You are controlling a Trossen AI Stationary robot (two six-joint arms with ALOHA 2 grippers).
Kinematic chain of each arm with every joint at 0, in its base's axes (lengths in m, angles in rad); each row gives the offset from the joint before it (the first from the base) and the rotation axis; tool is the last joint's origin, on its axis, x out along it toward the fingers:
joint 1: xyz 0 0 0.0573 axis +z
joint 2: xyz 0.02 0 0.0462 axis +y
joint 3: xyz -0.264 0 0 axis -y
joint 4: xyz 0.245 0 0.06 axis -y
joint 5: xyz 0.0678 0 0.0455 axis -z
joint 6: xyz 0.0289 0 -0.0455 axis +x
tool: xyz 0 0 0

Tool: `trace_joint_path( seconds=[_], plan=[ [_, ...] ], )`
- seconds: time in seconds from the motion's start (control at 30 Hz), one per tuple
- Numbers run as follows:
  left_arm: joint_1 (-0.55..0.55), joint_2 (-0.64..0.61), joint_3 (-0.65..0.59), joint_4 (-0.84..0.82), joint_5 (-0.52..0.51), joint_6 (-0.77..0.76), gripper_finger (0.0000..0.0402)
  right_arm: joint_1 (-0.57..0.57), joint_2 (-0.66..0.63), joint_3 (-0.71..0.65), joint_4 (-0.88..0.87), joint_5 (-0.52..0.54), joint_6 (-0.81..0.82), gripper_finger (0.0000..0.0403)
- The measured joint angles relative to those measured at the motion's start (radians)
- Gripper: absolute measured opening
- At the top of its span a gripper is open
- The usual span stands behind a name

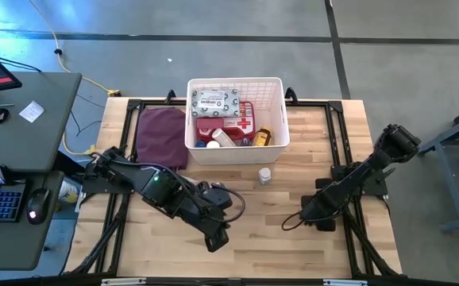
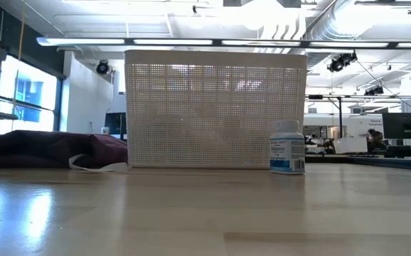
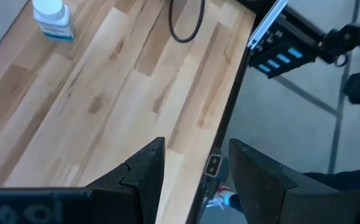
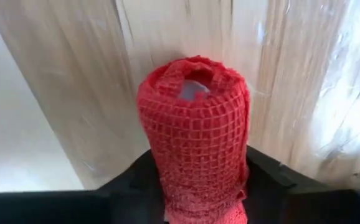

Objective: Pick & place medical supplies in basket/bin
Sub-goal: Put the red rolled bandage into the white bin

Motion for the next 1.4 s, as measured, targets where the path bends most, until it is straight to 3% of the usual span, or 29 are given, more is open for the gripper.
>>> trace_joint_path(
  seconds=[0.2,0.33,0.6,0.9,1.07,1.23,1.4],
  plan=[
    [0.0,0.0,0.0,-0.023,-0.003,0.028,0.0209,-0.006,-0.004,0.057,0.044,0.005,0.051,0.011],
    [0.014,-0.002,0.0,0.031,-0.016,0.057,0.0209,-0.01,-0.055,0.151,0.049,0.021,0.051,0.0107],
    [0.065,-0.071,0.0,0.225,-0.128,0.256,0.0209,-0.049,-0.157,0.395,0.073,0.183,0.013,0.0112],
    [0.119,-0.198,0.0,0.282,-0.187,0.42,0.0209,-0.198,-0.169,0.706,0.025,0.348,-0.172,0.0109],
    [0.134,-0.257,0.0,0.285,-0.255,0.502,0.0209,-0.37,-0.152,0.834,0.138,0.44,-0.365,0.0109],
    [0.14,-0.289,0.0,0.29,-0.376,0.592,0.0209,-0.583,-0.057,0.92,0.315,0.358,-0.518,0.0109],
    [0.157,-0.303,0.0,0.292,-0.392,0.652,0.0209,-0.73,0.11,1.041,0.301,0.217,-0.618,0.0109]
  ],
)
